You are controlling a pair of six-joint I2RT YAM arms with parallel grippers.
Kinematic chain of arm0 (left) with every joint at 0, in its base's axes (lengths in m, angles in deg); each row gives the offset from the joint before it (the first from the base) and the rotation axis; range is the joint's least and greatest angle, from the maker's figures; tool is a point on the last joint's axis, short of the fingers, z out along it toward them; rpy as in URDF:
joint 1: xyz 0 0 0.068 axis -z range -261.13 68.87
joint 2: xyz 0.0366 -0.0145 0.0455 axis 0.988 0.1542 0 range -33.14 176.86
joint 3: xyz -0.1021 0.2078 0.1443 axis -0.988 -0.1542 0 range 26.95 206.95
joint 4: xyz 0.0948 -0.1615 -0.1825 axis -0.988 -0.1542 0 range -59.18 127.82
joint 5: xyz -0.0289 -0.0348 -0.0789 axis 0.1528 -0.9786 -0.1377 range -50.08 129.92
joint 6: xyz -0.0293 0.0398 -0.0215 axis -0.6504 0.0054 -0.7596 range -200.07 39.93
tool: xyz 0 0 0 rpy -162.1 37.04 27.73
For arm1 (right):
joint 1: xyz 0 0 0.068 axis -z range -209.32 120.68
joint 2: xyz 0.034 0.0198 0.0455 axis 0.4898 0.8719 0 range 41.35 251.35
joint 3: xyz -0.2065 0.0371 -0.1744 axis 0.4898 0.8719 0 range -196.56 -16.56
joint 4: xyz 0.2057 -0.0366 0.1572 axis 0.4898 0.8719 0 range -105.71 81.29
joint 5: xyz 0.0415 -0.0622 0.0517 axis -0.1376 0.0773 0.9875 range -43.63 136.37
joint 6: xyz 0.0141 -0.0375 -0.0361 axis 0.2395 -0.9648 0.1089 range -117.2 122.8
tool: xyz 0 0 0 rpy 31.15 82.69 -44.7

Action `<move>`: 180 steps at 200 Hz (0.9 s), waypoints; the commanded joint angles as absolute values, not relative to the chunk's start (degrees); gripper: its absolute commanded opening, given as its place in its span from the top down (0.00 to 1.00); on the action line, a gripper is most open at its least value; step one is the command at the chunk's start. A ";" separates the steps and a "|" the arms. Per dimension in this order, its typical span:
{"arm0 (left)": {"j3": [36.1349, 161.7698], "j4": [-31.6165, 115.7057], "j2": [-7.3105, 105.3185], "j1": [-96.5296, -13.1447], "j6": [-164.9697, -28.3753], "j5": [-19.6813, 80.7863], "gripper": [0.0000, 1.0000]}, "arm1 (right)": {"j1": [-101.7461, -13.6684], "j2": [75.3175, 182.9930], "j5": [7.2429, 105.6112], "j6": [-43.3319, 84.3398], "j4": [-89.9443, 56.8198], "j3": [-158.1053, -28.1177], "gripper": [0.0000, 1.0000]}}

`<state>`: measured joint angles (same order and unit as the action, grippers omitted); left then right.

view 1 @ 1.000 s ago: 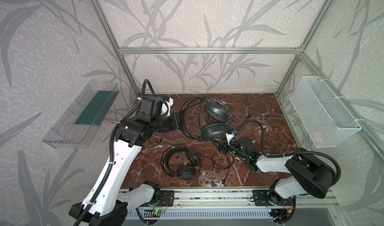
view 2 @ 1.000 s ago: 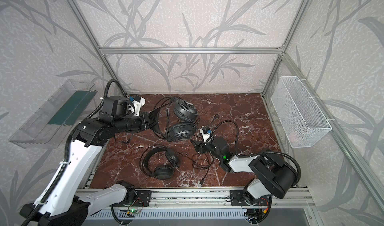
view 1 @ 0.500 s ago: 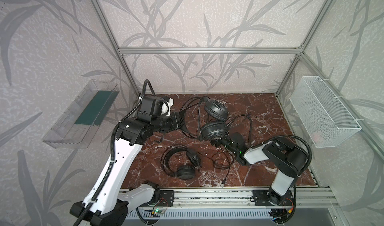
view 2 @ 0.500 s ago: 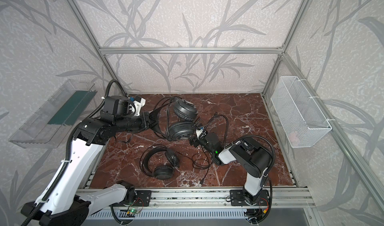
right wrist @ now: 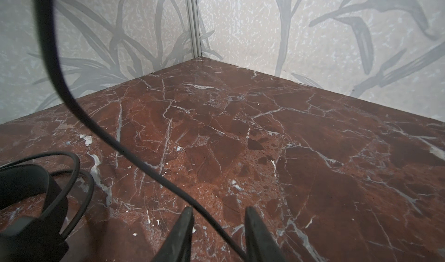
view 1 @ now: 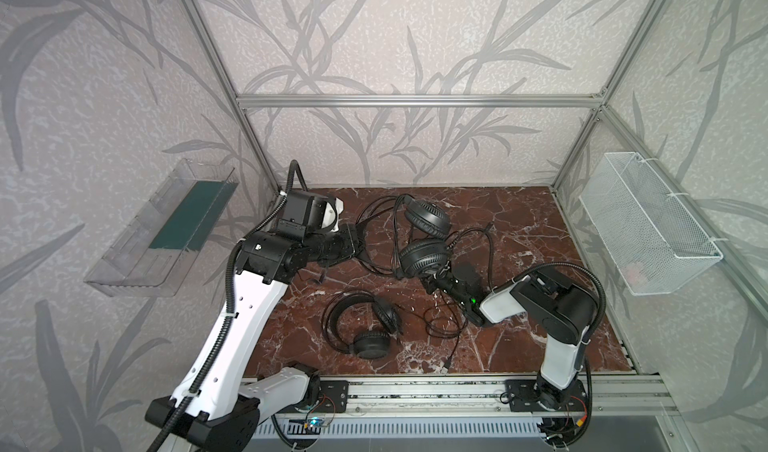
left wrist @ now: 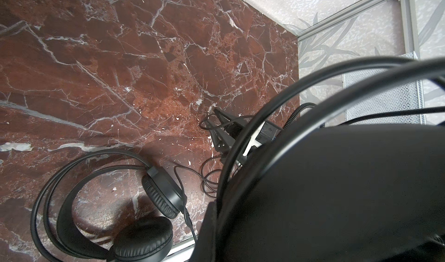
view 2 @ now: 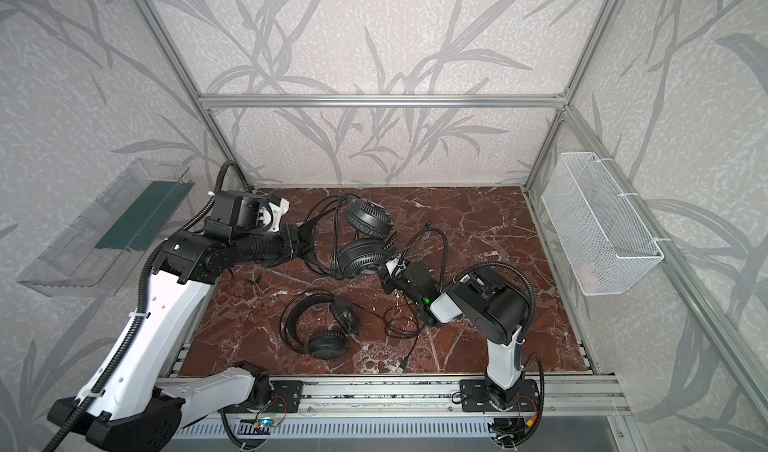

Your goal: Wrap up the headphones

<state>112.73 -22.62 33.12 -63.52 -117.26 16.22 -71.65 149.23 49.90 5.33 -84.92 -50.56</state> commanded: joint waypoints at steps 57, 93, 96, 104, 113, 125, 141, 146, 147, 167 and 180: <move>113.89 -19.48 32.19 -65.57 -120.40 12.09 1.00 | -71.86 150.60 51.10 4.73 -88.19 -49.83 0.63; 113.63 -19.58 32.25 -65.66 -120.39 11.56 1.00 | -71.86 150.33 49.54 2.03 -84.01 -52.15 0.47; 113.61 -19.44 32.25 -65.66 -120.34 11.47 1.00 | -71.86 150.34 49.21 1.82 -84.00 -52.27 0.47; 113.49 -19.48 32.26 -65.66 -120.30 11.44 1.00 | -71.86 150.47 48.47 1.72 -83.69 -52.51 0.46; 113.36 -19.40 32.24 -65.66 -120.23 11.45 1.00 | -71.73 150.51 48.66 1.89 -82.44 -53.25 0.46; 113.35 -19.43 32.21 -65.66 -120.23 11.32 1.00 | -71.69 150.73 49.12 2.05 -80.59 -54.42 0.46; 113.56 -19.45 32.06 -65.65 -120.23 11.27 1.00 | -71.69 151.28 49.49 2.67 -79.51 -55.43 0.45; 113.65 -19.52 32.05 -65.66 -120.23 11.27 1.00 | -71.69 151.41 49.45 2.79 -79.08 -55.74 0.46; 113.72 -19.59 32.11 -65.66 -120.23 11.27 1.00 | -71.69 151.45 49.45 2.80 -78.99 -55.80 0.46; 114.08 -19.72 31.90 -65.74 -120.06 11.35 1.00 | -71.52 152.59 49.10 3.30 -75.93 -57.68 0.46; 114.32 -20.04 31.90 -65.75 -119.90 11.44 1.00 | -71.52 152.80 49.25 3.57 -73.57 -58.72 0.46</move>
